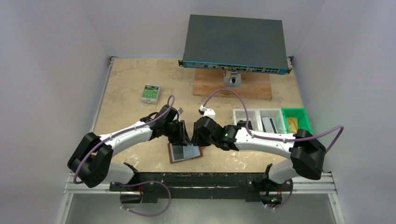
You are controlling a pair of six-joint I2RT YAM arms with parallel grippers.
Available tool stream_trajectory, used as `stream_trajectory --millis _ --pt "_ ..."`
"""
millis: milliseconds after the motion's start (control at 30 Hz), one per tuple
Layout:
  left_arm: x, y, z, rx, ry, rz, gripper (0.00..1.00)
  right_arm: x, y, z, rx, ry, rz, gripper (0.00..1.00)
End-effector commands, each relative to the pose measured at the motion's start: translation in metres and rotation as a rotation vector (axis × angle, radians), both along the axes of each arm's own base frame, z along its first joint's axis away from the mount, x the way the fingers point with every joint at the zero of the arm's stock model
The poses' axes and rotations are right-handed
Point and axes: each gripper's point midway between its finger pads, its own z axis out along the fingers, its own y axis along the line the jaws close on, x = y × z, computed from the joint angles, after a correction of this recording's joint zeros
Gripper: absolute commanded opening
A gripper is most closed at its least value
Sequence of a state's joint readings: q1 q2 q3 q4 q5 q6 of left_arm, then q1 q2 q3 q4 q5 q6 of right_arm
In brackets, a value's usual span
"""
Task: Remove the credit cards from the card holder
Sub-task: Remove the credit card from the card holder.
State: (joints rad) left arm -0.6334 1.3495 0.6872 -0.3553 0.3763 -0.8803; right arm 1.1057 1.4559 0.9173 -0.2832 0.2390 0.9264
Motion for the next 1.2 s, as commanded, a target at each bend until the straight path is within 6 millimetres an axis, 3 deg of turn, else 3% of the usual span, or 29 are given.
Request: stream_trajectory --millis 0,700,867,967,1167 --pt "0.011 -0.012 0.009 -0.013 -0.022 -0.007 0.31 0.004 -0.010 0.008 0.004 -0.026 -0.047 0.31" --pt "0.027 -0.058 -0.007 -0.127 0.010 -0.093 0.34 -0.002 -0.018 -0.003 -0.010 -0.009 -0.052 0.31" --pt "0.027 -0.063 -0.011 -0.157 0.009 -0.112 0.35 -0.009 0.001 -0.005 0.016 -0.008 0.030 0.29" --pt "0.027 -0.064 -0.011 -0.160 0.010 -0.120 0.35 -0.013 0.015 -0.006 0.035 -0.008 0.069 0.22" --pt "0.025 -0.064 -0.010 -0.161 0.010 -0.134 0.35 -0.018 0.031 -0.028 0.058 0.030 0.105 0.10"
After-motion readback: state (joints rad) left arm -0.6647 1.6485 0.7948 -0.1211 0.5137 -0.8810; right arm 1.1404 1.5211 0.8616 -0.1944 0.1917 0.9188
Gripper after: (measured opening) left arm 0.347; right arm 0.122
